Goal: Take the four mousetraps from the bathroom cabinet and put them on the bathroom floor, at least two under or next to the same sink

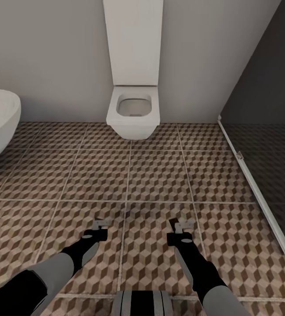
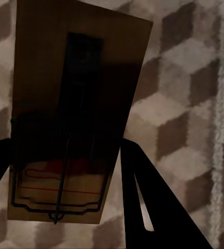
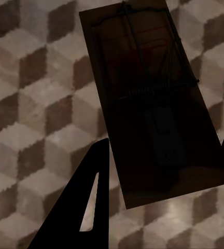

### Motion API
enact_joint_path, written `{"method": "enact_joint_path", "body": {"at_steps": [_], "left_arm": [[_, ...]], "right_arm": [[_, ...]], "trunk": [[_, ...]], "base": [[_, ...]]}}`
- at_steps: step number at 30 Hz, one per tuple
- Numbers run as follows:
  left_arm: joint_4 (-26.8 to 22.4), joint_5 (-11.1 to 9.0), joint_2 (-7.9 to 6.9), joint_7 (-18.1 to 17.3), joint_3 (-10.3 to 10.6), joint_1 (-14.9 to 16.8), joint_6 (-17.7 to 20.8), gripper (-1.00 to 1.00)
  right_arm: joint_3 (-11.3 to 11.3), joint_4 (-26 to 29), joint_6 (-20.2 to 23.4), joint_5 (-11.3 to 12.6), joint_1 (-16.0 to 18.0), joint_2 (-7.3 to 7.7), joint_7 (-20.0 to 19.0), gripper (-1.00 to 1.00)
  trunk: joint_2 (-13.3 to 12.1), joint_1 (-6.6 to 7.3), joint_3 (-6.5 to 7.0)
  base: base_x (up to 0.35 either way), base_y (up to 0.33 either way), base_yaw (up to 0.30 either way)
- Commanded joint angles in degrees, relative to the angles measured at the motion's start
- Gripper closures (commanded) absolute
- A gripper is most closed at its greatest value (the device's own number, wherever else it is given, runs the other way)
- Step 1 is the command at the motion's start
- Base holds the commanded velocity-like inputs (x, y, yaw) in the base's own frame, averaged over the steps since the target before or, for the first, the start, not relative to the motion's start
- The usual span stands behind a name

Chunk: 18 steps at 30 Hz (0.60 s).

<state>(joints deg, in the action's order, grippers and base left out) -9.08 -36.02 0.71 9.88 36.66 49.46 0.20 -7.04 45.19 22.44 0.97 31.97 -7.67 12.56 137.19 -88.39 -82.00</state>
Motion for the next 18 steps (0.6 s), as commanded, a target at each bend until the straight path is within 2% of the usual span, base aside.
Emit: {"method": "enact_joint_path", "body": {"at_steps": [1,8,12,18], "left_arm": [[-0.1,-0.3,-0.01,0.5,0.5,0.0,0.1,1.00],[0.0,-0.3,-0.01,0.5,0.5,0.0,0.1,1.00],[-0.1,-0.3,-0.01,0.5,0.5,-0.1,0.0,1.00],[-0.1,-0.3,-0.01,0.5,0.5,-0.1,0.0,1.00]], "right_arm": [[-0.2,0.1,0.3,0.2,0.0,0.03,0.4,1.00],[-0.2,0.0,0.1,0.2,0.0,0.03,0.2,1.00],[-0.3,-1.2,-0.3,0.1,0.0,0.08,0.0,1.00],[-0.3,-3.6,-5.3,0.0,0.0,0.22,-0.1,1.00]], "trunk": [[0.4,-0.21,-0.31],[3.2,-1.75,-1.98],[3.2,-1.75,-2.02],[3.2,-1.75,-2.03]], "base": [[0.000,0.000,0.000],[0.000,0.000,0.000],[0.000,0.000,0.000],[0.000,0.000,0.000]]}}
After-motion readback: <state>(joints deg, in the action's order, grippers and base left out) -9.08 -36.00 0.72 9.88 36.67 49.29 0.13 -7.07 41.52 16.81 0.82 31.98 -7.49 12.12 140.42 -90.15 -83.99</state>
